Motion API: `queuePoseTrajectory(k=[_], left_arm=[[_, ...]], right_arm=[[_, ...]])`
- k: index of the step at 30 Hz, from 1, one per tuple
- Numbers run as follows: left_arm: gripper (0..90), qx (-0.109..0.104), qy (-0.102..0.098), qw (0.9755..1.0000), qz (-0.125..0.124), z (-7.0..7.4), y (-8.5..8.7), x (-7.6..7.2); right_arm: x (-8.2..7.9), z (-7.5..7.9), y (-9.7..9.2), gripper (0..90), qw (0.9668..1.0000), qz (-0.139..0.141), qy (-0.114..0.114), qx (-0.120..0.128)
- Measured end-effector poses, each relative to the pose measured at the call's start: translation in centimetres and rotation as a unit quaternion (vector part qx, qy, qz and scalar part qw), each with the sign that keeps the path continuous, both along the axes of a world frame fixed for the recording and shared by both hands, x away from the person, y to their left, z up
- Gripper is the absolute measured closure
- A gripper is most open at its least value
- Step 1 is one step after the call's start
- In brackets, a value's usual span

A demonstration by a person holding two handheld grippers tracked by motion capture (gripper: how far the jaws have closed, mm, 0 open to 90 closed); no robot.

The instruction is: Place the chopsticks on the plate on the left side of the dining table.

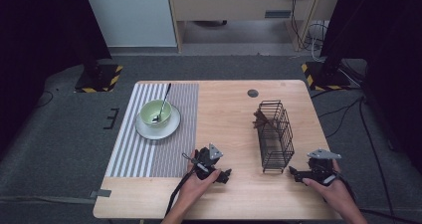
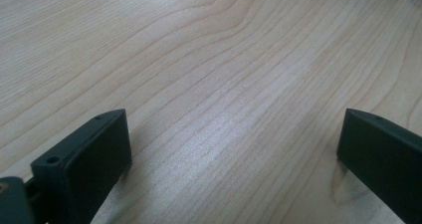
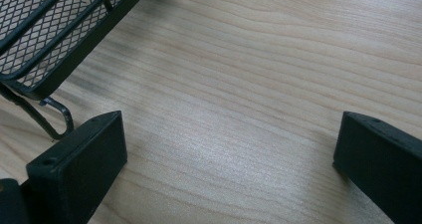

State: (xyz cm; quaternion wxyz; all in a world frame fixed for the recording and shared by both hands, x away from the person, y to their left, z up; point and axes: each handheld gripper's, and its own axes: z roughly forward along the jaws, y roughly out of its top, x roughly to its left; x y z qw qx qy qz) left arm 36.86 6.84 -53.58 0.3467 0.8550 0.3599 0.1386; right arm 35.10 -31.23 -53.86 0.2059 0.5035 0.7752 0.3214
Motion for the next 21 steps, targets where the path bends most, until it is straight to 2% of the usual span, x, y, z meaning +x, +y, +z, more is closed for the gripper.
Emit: queuePoseTrajectory(k=[3,5,6,9,11,15,17,19,21], left_arm=[[2.1,-0.001,0.002,1.0,-0.002,0.1,0.2,-0.2],[2.3,-0.01,0.005,0.9999,-0.007,0.2,0.3,-0.3],[2.6,-0.01,0.005,0.9998,-0.019,0.3,0.3,-0.4],[3.2,-0.013,0.011,0.9996,-0.022,0.3,0.4,-0.4],[3.2,-0.026,0.014,0.9993,-0.024,0.5,0.6,-0.4],[4.0,-0.028,0.007,0.9989,-0.037,1.6,0.7,-0.3],[4.4,-0.049,0.016,0.9979,-0.039,2.7,0.9,0.0],[4.6,-0.047,0.015,0.9979,-0.042,3.1,1.0,0.1],[5.4,-0.031,0.007,0.9984,-0.046,3.8,1.1,0.6]], right_arm=[[-0.1,0.0,0.0,0.4,1.0,0.001,0.0,-0.001],[-0.1,0.0,0.0,0.3,1.0,0.001,0.0,-0.001],[-0.1,0.0,0.0,0.3,1.0,0.002,0.0,-0.001],[-0.1,0.0,0.0,0.4,1.0,0.003,0.001,0.0],[-0.1,0.0,-0.1,0.3,1.0,0.004,0.001,-0.001],[-0.1,0.0,-0.1,0.4,1.0,0.004,0.001,-0.001],[-0.1,0.0,-0.1,0.3,1.0,0.005,0.002,-0.001],[-0.1,0.0,-0.1,0.3,1.0,0.005,0.001,0.0],[-0.1,0.0,-0.1,0.3,1.0,0.004,0.001,0.0]])
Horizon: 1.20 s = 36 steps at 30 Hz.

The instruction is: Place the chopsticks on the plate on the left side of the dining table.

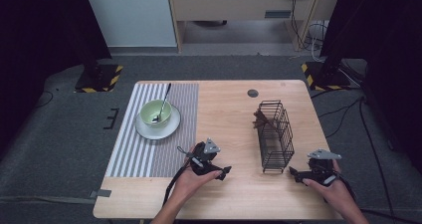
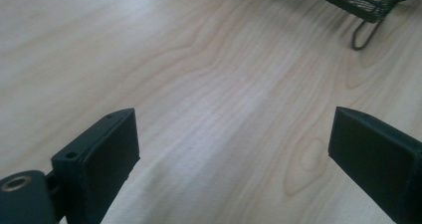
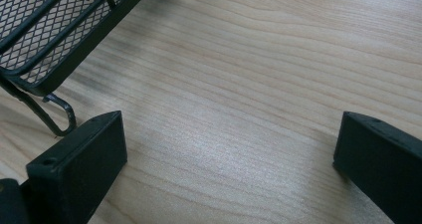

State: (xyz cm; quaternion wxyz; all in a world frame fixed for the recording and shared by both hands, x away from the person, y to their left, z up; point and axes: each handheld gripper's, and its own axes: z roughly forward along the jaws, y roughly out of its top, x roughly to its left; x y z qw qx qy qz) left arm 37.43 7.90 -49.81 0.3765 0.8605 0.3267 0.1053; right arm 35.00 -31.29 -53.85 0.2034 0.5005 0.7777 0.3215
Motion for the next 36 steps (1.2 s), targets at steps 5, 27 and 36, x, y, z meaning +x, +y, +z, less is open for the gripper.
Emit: queuePoseTrajectory(k=[5,27,36], left_arm=[[7.1,0.01,-0.006,0.9999,-0.002,1.1,0.2,1.5],[42.3,-0.031,-0.053,0.9975,-0.035,6.7,-2.6,4.2],[57.2,-0.055,-0.07,0.9945,-0.056,10.0,-3.6,3.8]], right_arm=[[0.0,0.0,0.0,0.4,1.0,0.0,-0.001,-0.001],[0.0,0.0,0.0,0.4,1.0,0.0,-0.001,-0.001],[0.0,0.0,0.0,0.4,1.0,0.0,-0.001,-0.001]])
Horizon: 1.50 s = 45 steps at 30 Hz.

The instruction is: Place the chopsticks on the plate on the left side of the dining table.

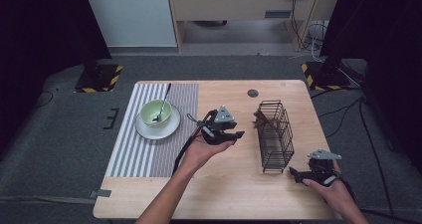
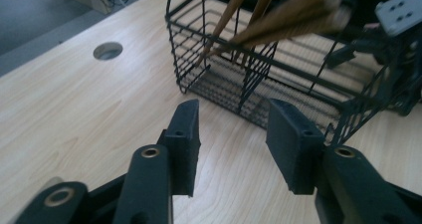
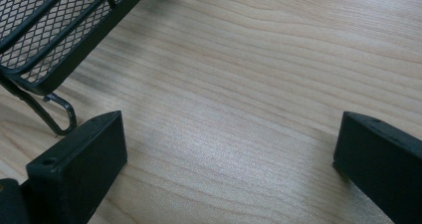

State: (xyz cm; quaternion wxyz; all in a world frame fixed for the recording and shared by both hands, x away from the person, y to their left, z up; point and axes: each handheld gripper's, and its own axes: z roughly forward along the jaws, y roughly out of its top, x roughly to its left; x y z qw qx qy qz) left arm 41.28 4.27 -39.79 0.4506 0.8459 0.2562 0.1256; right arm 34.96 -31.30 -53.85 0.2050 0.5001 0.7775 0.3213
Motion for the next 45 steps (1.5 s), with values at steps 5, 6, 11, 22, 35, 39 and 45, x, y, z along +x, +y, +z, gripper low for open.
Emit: queuePoseTrajectory(k=[5,6,11,22,35,39,45], left_arm=[[63.8,-0.014,-0.008,0.9998,-0.013,1.3,-0.3,0.0],[64.1,-0.017,-0.008,0.9997,-0.016,1.5,-0.3,0.0],[66.1,-0.028,-0.009,0.9993,-0.024,2.0,-0.2,-0.1],[69.3,-0.02,-0.021,0.9986,-0.045,3.2,-1.1,-0.5],[66.5,-0.015,-0.025,0.9987,-0.042,3.2,-1.7,0.0],[67.6,-0.014,-0.026,0.9989,-0.036,3.2,-1.9,0.2],[71.3,-0.003,-0.027,0.9993,-0.025,3.2,-2.3,0.5]], right_arm=[[0.0,0.0,0.0,0.4,1.0,0.0,0.0,0.0],[0.0,0.0,0.0,0.4,1.0,0.0,0.0,0.0],[0.0,0.0,0.0,0.4,1.0,0.0,0.0,0.0],[0.0,0.0,0.0,0.4,1.0,0.0,0.0,0.0],[0.0,0.0,0.0,0.4,1.0,0.001,-0.001,-0.001],[0.0,0.0,0.0,0.4,1.0,0.001,-0.001,0.0],[0.0,0.0,0.0,0.4,1.0,0.002,-0.001,0.0]])
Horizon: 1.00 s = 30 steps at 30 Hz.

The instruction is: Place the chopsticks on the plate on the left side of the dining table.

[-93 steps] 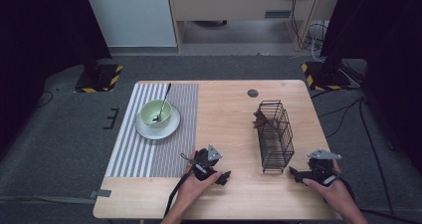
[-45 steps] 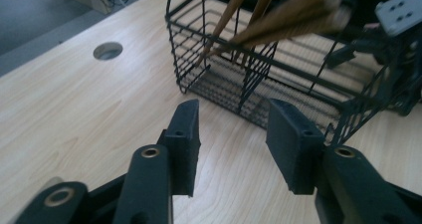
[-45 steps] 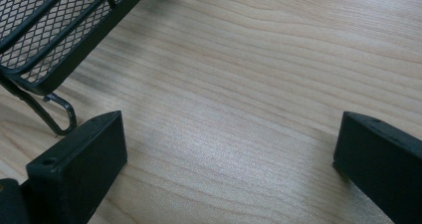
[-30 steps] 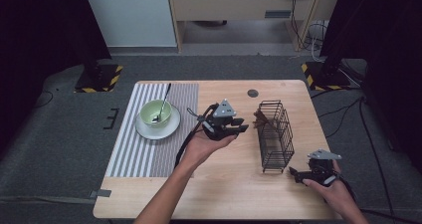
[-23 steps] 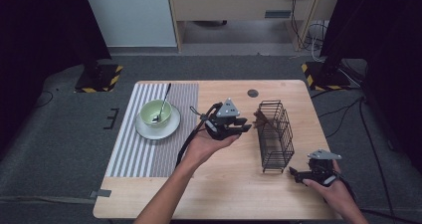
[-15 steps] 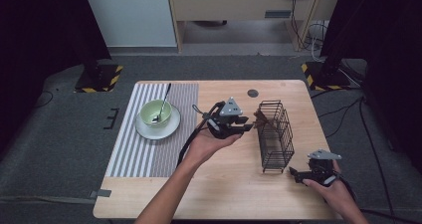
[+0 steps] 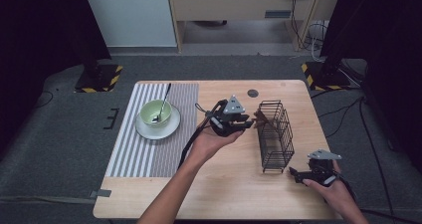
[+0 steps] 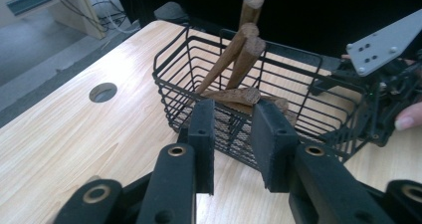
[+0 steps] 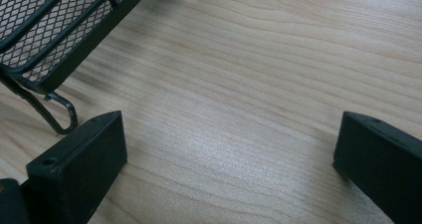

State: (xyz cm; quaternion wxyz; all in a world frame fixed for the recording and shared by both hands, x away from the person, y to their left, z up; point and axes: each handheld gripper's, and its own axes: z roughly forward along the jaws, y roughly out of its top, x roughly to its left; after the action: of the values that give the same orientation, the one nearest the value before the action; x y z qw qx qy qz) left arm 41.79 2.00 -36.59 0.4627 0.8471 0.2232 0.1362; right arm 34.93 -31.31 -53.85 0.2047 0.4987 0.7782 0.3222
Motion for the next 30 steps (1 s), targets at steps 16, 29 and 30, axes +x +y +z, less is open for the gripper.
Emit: queuePoseTrajectory(k=[16,29,30], left_arm=[[70.8,0.013,0.004,0.9997,0.022,0.0,-1.1,1.1],[68.3,0.043,0.001,0.9989,0.02,-0.4,-2.3,1.6],[68.1,0.044,0.001,0.9988,0.021,-0.5,-2.4,1.6]], right_arm=[[0.0,0.0,0.0,0.4,1.0,0.002,0.0,0.0],[-0.1,0.0,0.0,0.4,1.0,0.003,0.001,0.0],[-0.1,0.0,0.0,0.4,1.0,0.003,0.001,0.0]])
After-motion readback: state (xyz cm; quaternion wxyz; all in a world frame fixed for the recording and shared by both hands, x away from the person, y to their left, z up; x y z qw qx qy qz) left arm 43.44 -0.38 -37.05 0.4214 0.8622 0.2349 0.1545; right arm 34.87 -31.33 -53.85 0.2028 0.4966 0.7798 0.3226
